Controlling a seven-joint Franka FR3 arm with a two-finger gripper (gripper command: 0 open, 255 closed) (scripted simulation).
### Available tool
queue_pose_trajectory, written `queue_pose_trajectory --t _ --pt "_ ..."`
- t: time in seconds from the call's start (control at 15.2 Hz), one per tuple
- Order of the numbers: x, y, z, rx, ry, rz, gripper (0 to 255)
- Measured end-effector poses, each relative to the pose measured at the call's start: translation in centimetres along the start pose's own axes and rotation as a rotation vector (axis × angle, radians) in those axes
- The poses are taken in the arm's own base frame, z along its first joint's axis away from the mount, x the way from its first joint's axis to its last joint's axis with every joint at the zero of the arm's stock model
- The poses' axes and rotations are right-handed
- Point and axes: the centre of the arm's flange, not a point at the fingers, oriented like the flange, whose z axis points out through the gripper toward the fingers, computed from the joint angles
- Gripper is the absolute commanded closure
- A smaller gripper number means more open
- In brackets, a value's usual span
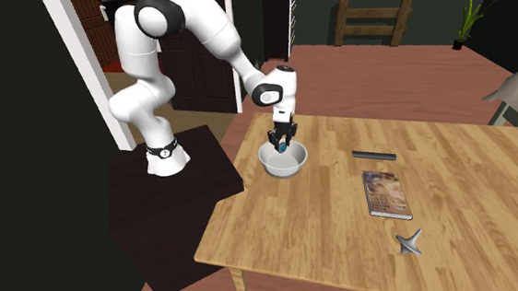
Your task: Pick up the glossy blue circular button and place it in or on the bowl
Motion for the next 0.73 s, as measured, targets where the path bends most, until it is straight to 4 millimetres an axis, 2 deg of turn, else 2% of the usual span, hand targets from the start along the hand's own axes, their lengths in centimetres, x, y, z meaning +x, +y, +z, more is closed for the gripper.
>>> queue_pose_trajectory --t 0.33,0.73 --pt "0.0 0.0 2.4 0.000 0.000 0.000 255" --pt "0.0 0.0 2.9 0.000 0.000 0.000 255"
